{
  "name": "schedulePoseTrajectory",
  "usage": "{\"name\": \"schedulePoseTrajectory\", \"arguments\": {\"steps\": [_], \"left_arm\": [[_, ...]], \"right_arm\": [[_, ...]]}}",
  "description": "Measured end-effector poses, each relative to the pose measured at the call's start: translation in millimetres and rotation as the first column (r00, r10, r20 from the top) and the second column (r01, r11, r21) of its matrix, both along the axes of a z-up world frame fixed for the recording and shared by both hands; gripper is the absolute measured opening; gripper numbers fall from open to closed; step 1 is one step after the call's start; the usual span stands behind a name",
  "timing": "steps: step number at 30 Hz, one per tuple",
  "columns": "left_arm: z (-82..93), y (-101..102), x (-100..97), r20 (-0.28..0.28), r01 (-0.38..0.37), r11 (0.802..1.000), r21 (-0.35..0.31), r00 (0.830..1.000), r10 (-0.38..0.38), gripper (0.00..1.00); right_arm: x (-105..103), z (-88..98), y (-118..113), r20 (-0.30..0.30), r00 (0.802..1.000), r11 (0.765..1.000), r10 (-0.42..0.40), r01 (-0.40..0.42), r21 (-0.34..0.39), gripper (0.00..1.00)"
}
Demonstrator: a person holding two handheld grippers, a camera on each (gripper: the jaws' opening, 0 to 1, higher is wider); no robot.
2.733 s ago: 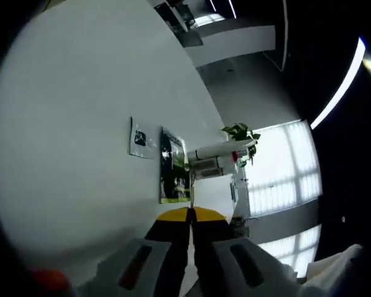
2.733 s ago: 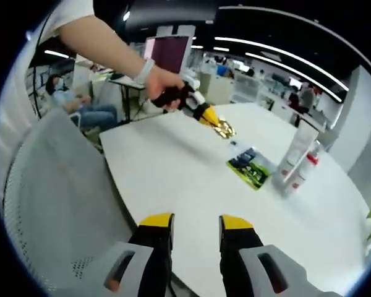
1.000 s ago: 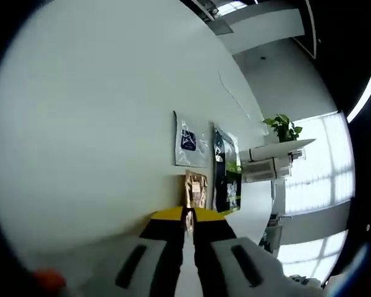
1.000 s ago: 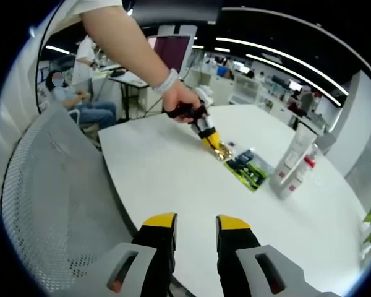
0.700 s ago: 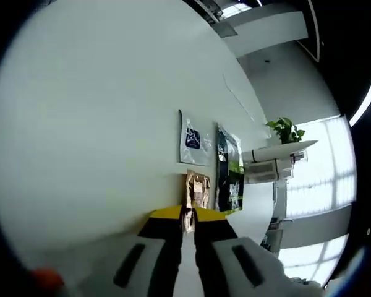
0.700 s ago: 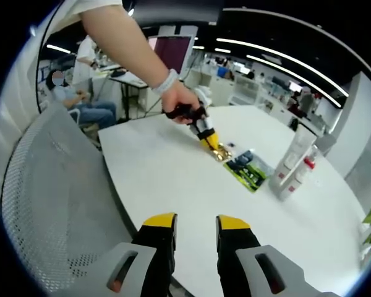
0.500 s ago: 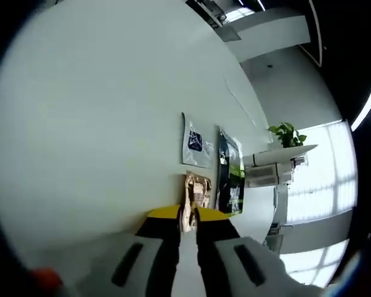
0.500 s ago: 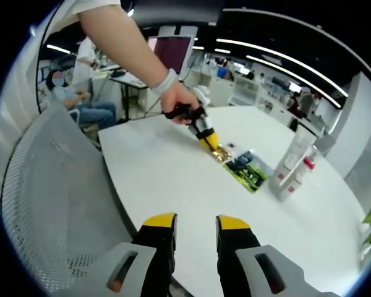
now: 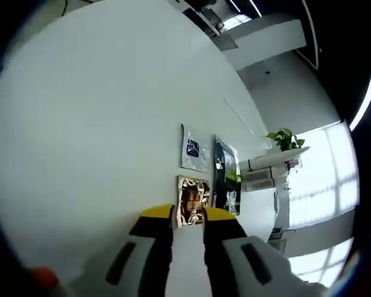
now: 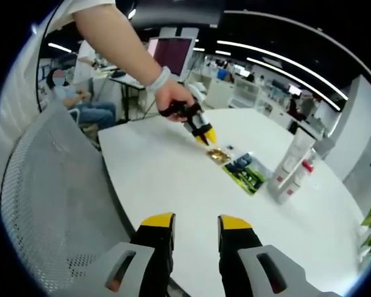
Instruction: Arrange the skincare products in the storage area until every visible bottle or jar stands upright without overlapping.
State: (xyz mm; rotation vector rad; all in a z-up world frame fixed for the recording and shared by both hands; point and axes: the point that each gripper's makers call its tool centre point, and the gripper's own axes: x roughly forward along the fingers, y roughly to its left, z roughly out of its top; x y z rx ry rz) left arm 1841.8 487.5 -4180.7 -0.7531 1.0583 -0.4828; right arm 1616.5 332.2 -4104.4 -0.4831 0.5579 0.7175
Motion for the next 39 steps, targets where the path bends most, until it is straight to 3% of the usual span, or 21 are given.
{"name": "schedulePoseTrajectory", "arguments": {"steps": [4,6,9,15,18,25,27,30,32,35,38,39], "left_arm": [[33.1,9,-9.2,0.113,-0.014,1.0,-0.021,0.993,0.016,0.13],[59.5,17,-28.0,0.191,-0.006,1.0,-0.006,0.982,0.007,0.13],[82.7,23,-52.4,0.265,0.007,1.0,0.019,0.964,-0.012,0.14],[108.2,36,-91.8,0.375,0.004,0.991,0.132,0.925,-0.054,0.17],[117.1,29,-119.1,0.412,0.031,0.979,0.199,0.904,-0.113,0.19],[132.3,9,-172.5,0.51,0.017,0.956,0.292,0.843,-0.172,0.27],[131.9,4,-187.6,0.528,0.038,0.939,0.342,0.819,-0.225,0.32],[133.5,2,-202.9,0.567,0.029,0.908,0.418,0.772,-0.286,0.41],[136.2,3,-218.5,0.603,0.01,0.887,0.462,0.73,-0.322,0.47],[130.1,8,-230.2,0.607,-0.018,0.873,0.487,0.726,-0.324,0.59],[123.6,11,-239.0,0.607,-0.046,0.882,0.469,0.741,-0.285,0.64],[122.3,10,-241.5,0.608,-0.05,0.877,0.478,0.739,-0.289,0.65]], "right_arm": [[3,3.9,-2,0.016,1.0,1.0,-0.014,0.014,0.013,0.31],[7,8.1,-6,0.034,0.999,0.999,-0.041,0.04,0.026,0.31],[10,11.4,-10,0.038,0.997,0.997,-0.065,0.063,0.045,0.32],[8,19.1,-3,0.076,0.996,0.997,-0.039,0.034,0.067,0.36],[12,25.3,-6,0.095,0.993,0.994,-0.063,0.054,0.096,0.4],[13,35.1,-6,0.119,0.99,0.988,-0.073,0.055,0.147,0.52],[13,37.2,-5,0.132,0.989,0.988,-0.072,0.052,0.148,0.58],[14,42.7,-6,0.134,0.987,0.98,-0.088,0.062,0.188,0.6],[13,44.8,-8,0.134,0.986,0.976,-0.096,0.067,0.206,0.64],[12,49.6,-9,0.131,0.985,0.965,-0.109,0.073,0.253,0.69],[12,49.8,-8,0.12,0.987,0.96,-0.11,0.074,0.271,0.71],[12,48.7,-7,0.115,0.987,0.96,-0.11,0.075,0.271,0.71]]}}
